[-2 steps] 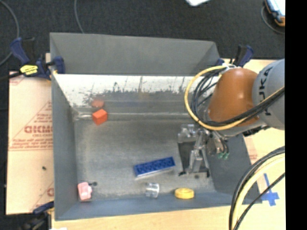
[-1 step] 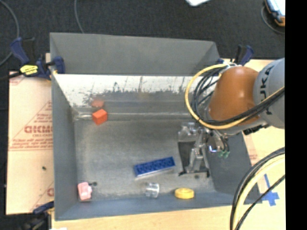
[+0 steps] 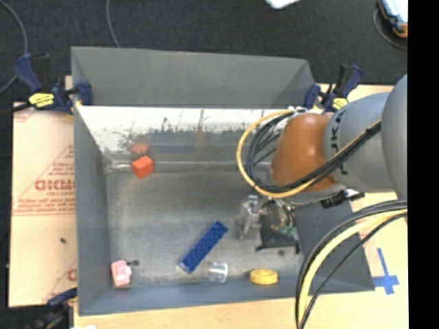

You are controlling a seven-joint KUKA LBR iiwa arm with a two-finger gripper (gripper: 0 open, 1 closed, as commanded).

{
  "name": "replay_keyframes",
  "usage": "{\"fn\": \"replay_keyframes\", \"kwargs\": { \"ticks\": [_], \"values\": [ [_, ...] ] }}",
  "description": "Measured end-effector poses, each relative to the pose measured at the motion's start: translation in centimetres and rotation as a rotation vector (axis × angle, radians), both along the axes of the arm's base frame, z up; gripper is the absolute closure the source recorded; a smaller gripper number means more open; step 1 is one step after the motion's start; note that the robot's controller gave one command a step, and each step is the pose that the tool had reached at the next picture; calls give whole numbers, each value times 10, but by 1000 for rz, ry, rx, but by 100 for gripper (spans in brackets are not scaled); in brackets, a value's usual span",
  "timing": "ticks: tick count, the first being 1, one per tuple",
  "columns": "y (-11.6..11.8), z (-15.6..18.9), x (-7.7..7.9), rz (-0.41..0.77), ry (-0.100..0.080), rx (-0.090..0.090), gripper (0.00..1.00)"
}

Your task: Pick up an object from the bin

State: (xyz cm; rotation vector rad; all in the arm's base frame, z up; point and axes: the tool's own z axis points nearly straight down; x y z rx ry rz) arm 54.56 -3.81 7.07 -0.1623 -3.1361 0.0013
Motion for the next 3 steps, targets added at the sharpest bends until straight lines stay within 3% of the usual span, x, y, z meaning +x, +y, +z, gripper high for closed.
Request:
{"fn": "replay_keyframes", "kwargs": {
  "ticks": [1,2,3],
  "values": [
    [0,0,0,1,0,0,100],
    [4,80,-9,68,0,-1,100],
    [-42,88,11,81,-4,-2,0]
  ]
}}
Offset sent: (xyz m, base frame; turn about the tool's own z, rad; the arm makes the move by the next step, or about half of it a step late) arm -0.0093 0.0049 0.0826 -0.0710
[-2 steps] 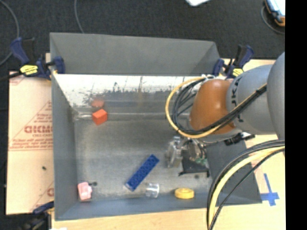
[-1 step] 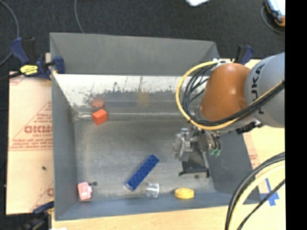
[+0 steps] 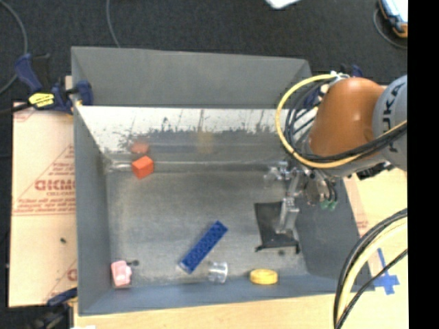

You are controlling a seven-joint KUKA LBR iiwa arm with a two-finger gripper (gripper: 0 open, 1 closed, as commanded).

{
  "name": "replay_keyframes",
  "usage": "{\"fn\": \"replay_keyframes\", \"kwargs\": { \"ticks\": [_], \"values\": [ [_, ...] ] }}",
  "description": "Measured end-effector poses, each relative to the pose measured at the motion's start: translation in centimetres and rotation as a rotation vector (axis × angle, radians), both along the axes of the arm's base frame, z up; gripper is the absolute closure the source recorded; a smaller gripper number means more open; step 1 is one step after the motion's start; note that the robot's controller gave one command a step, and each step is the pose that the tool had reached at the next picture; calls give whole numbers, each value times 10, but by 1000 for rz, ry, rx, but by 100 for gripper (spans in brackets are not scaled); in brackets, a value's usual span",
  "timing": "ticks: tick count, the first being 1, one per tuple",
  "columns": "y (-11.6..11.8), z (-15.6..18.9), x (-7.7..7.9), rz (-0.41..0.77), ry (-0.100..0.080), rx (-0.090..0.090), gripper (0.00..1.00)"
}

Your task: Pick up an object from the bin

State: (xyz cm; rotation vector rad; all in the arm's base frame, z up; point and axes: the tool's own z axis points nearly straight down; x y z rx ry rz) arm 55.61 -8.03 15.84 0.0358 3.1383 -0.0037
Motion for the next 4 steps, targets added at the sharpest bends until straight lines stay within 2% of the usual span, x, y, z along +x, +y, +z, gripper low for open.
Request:
{"fn": "replay_keyframes", "kwargs": {
  "ticks": [1,2,3,4],
  "values": [
    [0,0,0,2,0,0,100],
    [0,0,0,2,0,-1,100],
    [15,-22,-1,181,-2,-2,100],
    [-15,-21,-14,-68,-1,-1,0]
  ]
}}
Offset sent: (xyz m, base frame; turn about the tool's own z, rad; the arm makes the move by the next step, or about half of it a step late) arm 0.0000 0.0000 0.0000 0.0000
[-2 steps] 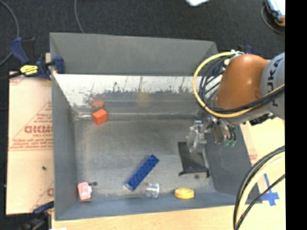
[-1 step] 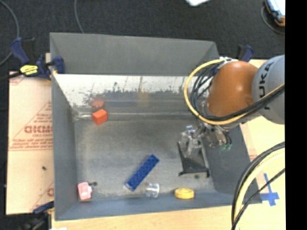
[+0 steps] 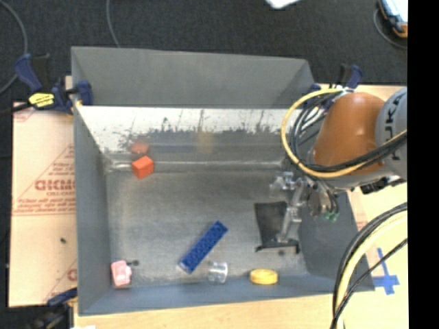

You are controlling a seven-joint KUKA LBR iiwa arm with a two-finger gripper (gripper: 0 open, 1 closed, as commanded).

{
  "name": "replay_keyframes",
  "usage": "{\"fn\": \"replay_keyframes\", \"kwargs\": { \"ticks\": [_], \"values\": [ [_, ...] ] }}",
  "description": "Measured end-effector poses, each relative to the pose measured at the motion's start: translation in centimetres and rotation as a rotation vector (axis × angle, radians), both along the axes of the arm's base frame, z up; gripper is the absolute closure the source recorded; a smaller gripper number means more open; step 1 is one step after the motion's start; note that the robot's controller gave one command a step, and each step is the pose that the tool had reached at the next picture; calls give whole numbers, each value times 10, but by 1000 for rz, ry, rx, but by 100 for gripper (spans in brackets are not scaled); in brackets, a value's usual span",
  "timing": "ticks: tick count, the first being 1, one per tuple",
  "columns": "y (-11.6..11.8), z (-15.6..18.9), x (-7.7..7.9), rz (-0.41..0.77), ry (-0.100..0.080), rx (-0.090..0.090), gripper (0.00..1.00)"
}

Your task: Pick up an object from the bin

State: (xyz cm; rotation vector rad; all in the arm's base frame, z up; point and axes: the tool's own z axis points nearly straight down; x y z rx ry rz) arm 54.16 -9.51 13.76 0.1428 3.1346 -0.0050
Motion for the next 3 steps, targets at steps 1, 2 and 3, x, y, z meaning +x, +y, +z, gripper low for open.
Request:
{"fn": "replay_keyframes", "kwargs": {
  "ticks": [1,2,3],
  "values": [
    [0,0,0,0,0,0,0],
    [22,45,25,176,-3,-2,0],
    [8,-33,4,260,-6,-4,0]
  ]
}}
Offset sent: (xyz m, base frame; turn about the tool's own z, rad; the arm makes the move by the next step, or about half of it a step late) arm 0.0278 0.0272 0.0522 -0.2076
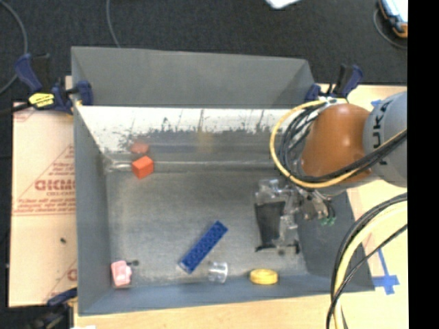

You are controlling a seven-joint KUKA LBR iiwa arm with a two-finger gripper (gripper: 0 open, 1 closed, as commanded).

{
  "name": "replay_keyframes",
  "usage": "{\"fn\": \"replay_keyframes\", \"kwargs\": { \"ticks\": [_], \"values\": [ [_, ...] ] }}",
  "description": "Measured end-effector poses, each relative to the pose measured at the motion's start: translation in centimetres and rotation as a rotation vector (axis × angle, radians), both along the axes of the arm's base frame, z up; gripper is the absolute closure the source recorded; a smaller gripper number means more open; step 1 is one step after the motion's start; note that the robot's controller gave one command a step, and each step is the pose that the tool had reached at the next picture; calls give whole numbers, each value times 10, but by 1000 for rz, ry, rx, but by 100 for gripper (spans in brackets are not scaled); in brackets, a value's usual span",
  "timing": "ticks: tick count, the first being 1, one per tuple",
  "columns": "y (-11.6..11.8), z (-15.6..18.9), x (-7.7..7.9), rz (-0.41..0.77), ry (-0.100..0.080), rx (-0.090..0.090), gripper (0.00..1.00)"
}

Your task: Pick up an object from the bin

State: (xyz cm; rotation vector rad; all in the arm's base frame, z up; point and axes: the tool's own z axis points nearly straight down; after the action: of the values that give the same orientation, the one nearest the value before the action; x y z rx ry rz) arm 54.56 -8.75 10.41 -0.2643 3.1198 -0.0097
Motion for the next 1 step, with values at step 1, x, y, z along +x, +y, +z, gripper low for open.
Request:
{"fn": "replay_keyframes", "kwargs": {
  "ticks": [1],
  "values": [
    [-16,-7,10,357,3,-3,0]
  ]
}}
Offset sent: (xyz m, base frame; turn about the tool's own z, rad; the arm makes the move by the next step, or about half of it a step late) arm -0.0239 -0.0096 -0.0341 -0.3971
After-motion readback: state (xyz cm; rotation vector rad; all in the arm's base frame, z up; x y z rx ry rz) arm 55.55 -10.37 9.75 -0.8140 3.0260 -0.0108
